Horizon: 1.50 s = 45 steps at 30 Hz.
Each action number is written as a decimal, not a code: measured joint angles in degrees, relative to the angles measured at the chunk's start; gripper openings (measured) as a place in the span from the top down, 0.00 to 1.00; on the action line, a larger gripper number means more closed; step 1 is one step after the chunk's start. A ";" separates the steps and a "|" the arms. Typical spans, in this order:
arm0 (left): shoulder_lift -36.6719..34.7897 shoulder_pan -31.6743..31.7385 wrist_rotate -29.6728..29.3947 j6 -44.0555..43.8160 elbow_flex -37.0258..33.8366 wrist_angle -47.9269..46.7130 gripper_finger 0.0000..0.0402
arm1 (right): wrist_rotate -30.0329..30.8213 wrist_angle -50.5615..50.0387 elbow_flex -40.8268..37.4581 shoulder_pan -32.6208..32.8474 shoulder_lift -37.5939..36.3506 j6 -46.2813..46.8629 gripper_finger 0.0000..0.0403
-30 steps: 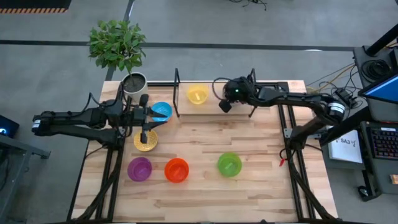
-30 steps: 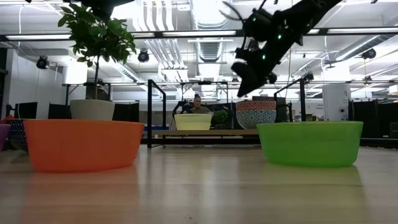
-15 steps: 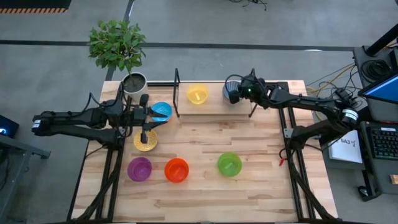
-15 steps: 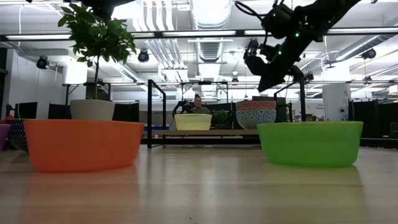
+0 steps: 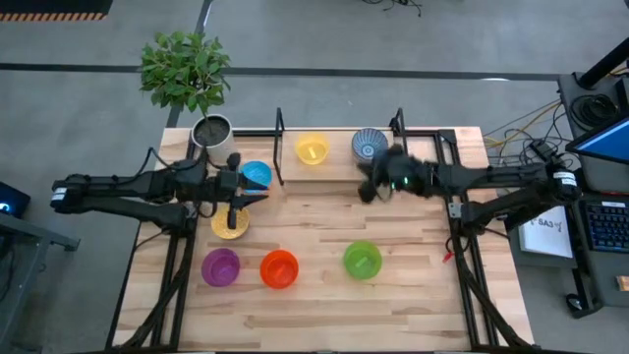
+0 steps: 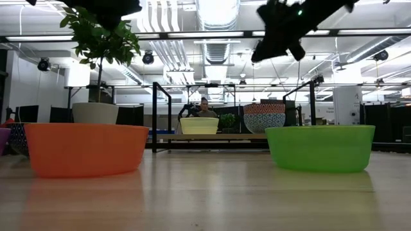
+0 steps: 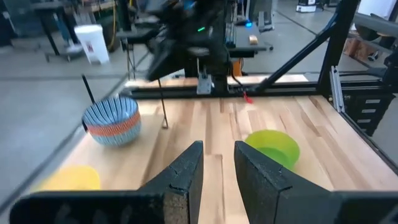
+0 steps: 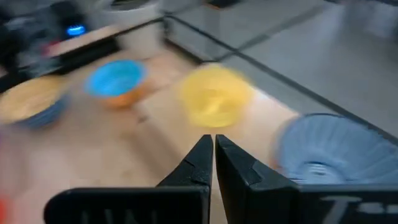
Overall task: Place and stack bowls onto a shelf
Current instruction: Stack the orange bowl on top of the yellow bowl on the shelf
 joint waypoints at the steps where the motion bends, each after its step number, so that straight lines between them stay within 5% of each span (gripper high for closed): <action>1: 0.70 0.00 0.01 -0.86 0.00 0.04 0.81 | -0.02 0.56 -0.52 2.22 0.00 -0.90 0.98; 10: 9.06 -0.28 0.03 -15.33 1.80 -3.14 0.81 | -0.10 0.72 -1.79 15.83 0.85 -7.27 0.98; 18: 21.28 -3.18 1.78 -29.69 13.68 -25.27 0.82 | -0.10 1.30 -3.79 19.39 0.87 -9.06 0.98; 22: 29.06 -8.16 8.16 -28.75 19.21 -33.99 0.83 | -0.10 1.31 -4.22 19.48 0.85 -9.61 0.98; 28: 38.94 -17.14 8.96 -25.55 24.70 -41.42 0.85 | -0.61 1.90 -4.22 19.48 0.04 -9.90 0.98; 35: 46.56 -19.60 3.36 -25.02 28.38 -42.41 0.80 | -1.07 1.77 -4.22 19.48 -0.57 -10.66 0.98; 45: 54.23 -19.08 -4.17 -24.92 27.70 -42.21 0.57 | -1.07 1.52 -4.22 19.48 -1.90 -11.73 0.98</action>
